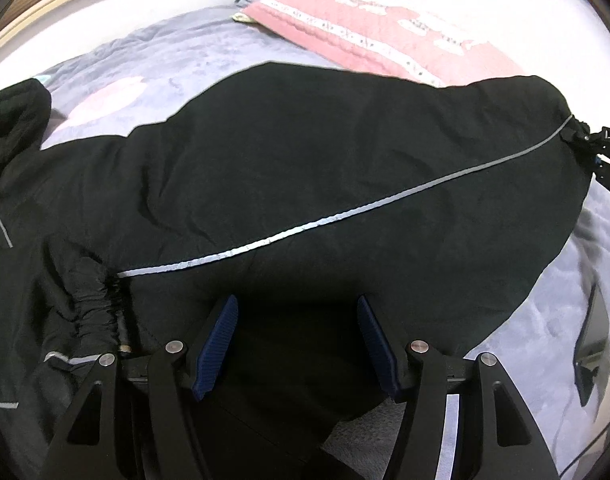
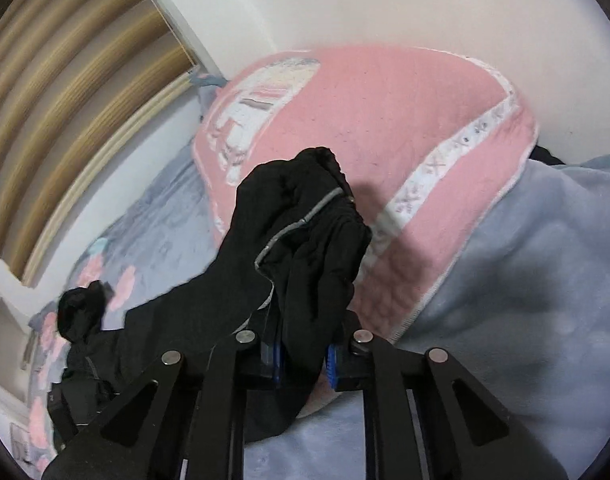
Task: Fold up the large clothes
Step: 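Lift the held cuff with the right gripper and carry it across the jacket body, then lower the cuff onto the jacket body and open the right gripper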
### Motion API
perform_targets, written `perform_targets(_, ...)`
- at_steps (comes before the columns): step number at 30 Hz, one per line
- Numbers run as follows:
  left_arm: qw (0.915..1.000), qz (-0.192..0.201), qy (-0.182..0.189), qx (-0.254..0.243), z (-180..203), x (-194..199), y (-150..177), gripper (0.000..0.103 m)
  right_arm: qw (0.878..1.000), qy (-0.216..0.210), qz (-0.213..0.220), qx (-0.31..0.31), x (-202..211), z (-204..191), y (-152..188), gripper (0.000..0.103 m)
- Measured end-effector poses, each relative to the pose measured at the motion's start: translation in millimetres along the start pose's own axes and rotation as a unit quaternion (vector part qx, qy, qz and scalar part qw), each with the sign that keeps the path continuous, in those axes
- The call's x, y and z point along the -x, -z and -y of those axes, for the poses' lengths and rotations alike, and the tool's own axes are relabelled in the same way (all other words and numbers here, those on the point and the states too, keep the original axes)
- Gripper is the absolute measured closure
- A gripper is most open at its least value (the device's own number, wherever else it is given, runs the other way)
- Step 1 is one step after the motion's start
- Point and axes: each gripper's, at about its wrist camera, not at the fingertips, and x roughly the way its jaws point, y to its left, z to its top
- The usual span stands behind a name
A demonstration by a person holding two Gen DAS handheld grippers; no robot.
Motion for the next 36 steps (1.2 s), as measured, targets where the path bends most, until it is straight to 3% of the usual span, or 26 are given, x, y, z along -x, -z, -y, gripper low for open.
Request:
perform_targets(3, 1.0000, -0.007, 0.006, 0.004, -1.0, 3.9, -3.1, 0.039, 1.000, 0.020, -0.013, 0.015, -7.1, -6.7, 1.8, 0.085)
perform_targets(9, 0.9972, 0.034, 0.062, 0.022, -20.0, 67.7, 0.5, 0.039, 0.995, -0.027, 0.026, 0.095, 38.7, -71.2, 4.4, 0.085)
perform_targets(14, 0.9938, 0.076, 0.047, 0.066, -74.3, 142.3, 8.8, 0.039, 0.981, -0.067, 0.035, 0.180, 64.3, -169.0, 27.2, 0.085)
perform_targets(16, 0.9931, 0.085, 0.023, 0.078, -101.8, 166.9, 15.6, 0.039, 0.975, -0.083, 0.029, 0.205, 66.5, -204.4, 39.9, 0.085)
perform_targets(19, 0.9913, 0.089, -0.038, 0.090, -142.5, 202.7, 39.0, 0.039, 0.963, -0.106, 0.015, 0.246, 65.8, -264.8, 66.9, 0.085)
perform_targets(21, 0.9887, 0.094, -0.056, 0.103, -165.3, 222.8, 54.1, 0.039, 0.956, -0.119, 0.003, 0.269, 61.8, -301.3, 87.3, 0.085)
perform_targets(29, 0.9790, 0.111, -0.076, 0.154, -233.8, 272.9, 118.1, 0.039, 0.927, -0.144, -0.046, 0.344, 34.8, -427.2, 172.8, 0.085)
perform_targets(36, 0.9747, 0.111, -0.074, 0.179, -271.1, 275.3, 152.5, 0.039, 0.888, -0.172, -0.102, 0.414, 14.8, -518.0, 262.5, 0.085)
